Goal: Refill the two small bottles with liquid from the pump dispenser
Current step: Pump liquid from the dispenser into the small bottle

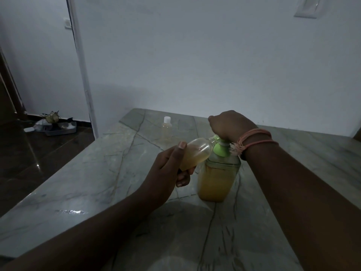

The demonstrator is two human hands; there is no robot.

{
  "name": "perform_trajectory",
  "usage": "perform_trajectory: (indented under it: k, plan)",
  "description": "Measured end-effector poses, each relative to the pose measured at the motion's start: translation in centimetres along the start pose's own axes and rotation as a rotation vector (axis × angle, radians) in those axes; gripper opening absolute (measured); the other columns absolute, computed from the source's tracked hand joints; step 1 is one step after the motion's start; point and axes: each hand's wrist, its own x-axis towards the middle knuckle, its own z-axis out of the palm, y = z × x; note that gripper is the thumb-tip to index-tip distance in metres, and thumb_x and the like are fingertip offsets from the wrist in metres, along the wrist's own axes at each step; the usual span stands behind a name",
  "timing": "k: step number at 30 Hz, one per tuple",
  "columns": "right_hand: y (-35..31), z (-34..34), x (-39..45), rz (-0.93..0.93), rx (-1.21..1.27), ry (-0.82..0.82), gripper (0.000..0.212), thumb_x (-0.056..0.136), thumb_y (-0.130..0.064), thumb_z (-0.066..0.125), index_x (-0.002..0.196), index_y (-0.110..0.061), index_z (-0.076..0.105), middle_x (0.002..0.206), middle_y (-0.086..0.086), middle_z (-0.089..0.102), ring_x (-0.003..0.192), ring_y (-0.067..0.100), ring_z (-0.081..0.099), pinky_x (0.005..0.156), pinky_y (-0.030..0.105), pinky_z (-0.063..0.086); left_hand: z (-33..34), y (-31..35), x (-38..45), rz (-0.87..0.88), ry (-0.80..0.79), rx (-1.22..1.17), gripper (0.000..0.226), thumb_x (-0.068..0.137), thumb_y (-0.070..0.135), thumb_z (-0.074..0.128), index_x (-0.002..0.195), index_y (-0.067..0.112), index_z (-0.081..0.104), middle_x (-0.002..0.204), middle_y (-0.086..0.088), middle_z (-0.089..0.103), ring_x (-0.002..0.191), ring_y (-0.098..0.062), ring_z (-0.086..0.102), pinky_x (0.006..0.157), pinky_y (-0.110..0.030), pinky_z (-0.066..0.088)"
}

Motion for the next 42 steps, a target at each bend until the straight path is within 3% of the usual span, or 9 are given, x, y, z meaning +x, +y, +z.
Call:
perform_trajectory:
  k: [6, 11, 17, 21, 25, 28, 31, 36, 42]
  plan:
    - [-0.1, -0.6, 1.0, 0.046, -0.056, -0.044, 0.038, 0.094, -0.03, 0.035, 0.063, -0.013, 0.047, 0.069, 0.005, 0.045, 0.075, 0.023, 0.05, 0.065, 0.029, 0.035, 0.1, 0.2, -0.2, 0.012, -0.004, -0.013, 0.043, 0.104, 0.039, 0.038, 0.117, 0.005, 0.06, 0.065, 0.0, 0.059, 0.047, -0.007, 0.042, 0.043, -0.021, 0.039]
    - [0.0, 0.0, 0.7, 0.013, -0.009, -0.009, 0.032, 0.095, -0.007, 0.031, 0.064, -0.01, 0.038, 0.067, 0.004, 0.039, 0.08, 0.025, 0.045, 0.065, 0.028, 0.034, 0.1, 0.0, 0.0, 0.009, -0.005, 0.0, 0.046, 0.105, 0.038, 0.036, 0.113, -0.002, 0.058, 0.062, 0.0, 0.058, 0.046, -0.007, 0.042, 0.043, -0.021, 0.038]
    - [-0.3, -0.4, -0.1, 0.06, 0.058, -0.022, 0.024, 0.095, -0.008, 0.032, 0.088, -0.004, 0.055, 0.103, 0.021, 0.059, 0.088, 0.029, 0.05, 0.071, 0.032, 0.035, 0.2, 0.2, -0.1, 0.012, 0.001, 0.006, 0.047, 0.104, 0.04, 0.038, 0.115, -0.001, 0.059, 0.062, 0.001, 0.058, 0.046, -0.008, 0.042, 0.043, -0.022, 0.038]
    - [-0.1, -0.8, 0.7, 0.081, 0.005, 0.015, 0.036, 0.094, -0.035, 0.036, 0.069, -0.011, 0.047, 0.09, 0.013, 0.056, 0.084, 0.026, 0.053, 0.071, 0.031, 0.038, 0.3, 0.3, -0.2, 0.022, 0.0, 0.01, 0.047, 0.102, 0.042, 0.04, 0.118, 0.003, 0.06, 0.061, 0.001, 0.058, 0.047, -0.008, 0.041, 0.043, -0.021, 0.038]
    - [0.1, -0.4, 0.0, 0.005, 0.042, -0.018, 0.033, 0.099, -0.017, 0.033, 0.068, -0.011, 0.042, 0.11, 0.02, 0.06, 0.084, 0.025, 0.045, 0.075, 0.032, 0.039, 0.1, 0.1, 0.1, 0.019, 0.005, 0.019, 0.046, 0.103, 0.039, 0.04, 0.118, 0.001, 0.059, 0.061, 0.001, 0.058, 0.046, -0.008, 0.042, 0.043, -0.021, 0.038]
    - [-0.1, -0.5, -0.4, 0.022, 0.05, -0.031, 0.031, 0.096, -0.007, 0.031, 0.066, -0.012, 0.036, 0.095, 0.018, 0.053, 0.081, 0.025, 0.043, 0.071, 0.032, 0.035, 0.2, 0.1, 0.0, 0.017, 0.007, 0.019, 0.048, 0.103, 0.041, 0.041, 0.118, -0.001, 0.059, 0.06, 0.001, 0.057, 0.047, -0.008, 0.042, 0.043, -0.021, 0.038]
    - [-0.4, -0.9, -0.5, -0.008, -0.037, -0.056, 0.028, 0.097, -0.009, 0.03, 0.072, -0.009, 0.043, 0.093, 0.015, 0.05, 0.084, 0.026, 0.046, 0.072, 0.03, 0.034, 0.3, 0.3, -0.2, 0.022, 0.002, 0.018, 0.046, 0.102, 0.043, 0.042, 0.118, 0.003, 0.059, 0.061, 0.001, 0.057, 0.048, -0.008, 0.043, 0.044, -0.021, 0.039]
    - [-0.3, -1.0, -0.1, -0.002, -0.051, 0.005, 0.037, 0.1, -0.027, 0.03, 0.106, -0.005, 0.06, 0.123, 0.019, 0.058, 0.109, 0.031, 0.054, 0.079, 0.03, 0.036, 0.2, 0.3, -0.1, 0.021, 0.002, 0.015, 0.042, 0.103, 0.039, 0.041, 0.118, 0.006, 0.062, 0.061, 0.002, 0.057, 0.047, -0.007, 0.043, 0.043, -0.021, 0.038]
    - [-0.1, -0.1, 0.2, 0.074, 0.004, -0.047, 0.031, 0.094, -0.01, 0.034, 0.064, -0.008, 0.044, 0.073, 0.009, 0.048, 0.064, 0.02, 0.044, 0.052, 0.028, 0.032, 0.1, -0.2, 0.1, 0.024, 0.02, 0.019, 0.042, 0.104, 0.039, 0.041, 0.116, 0.004, 0.062, 0.065, 0.0, 0.058, 0.048, -0.009, 0.044, 0.043, -0.022, 0.038]
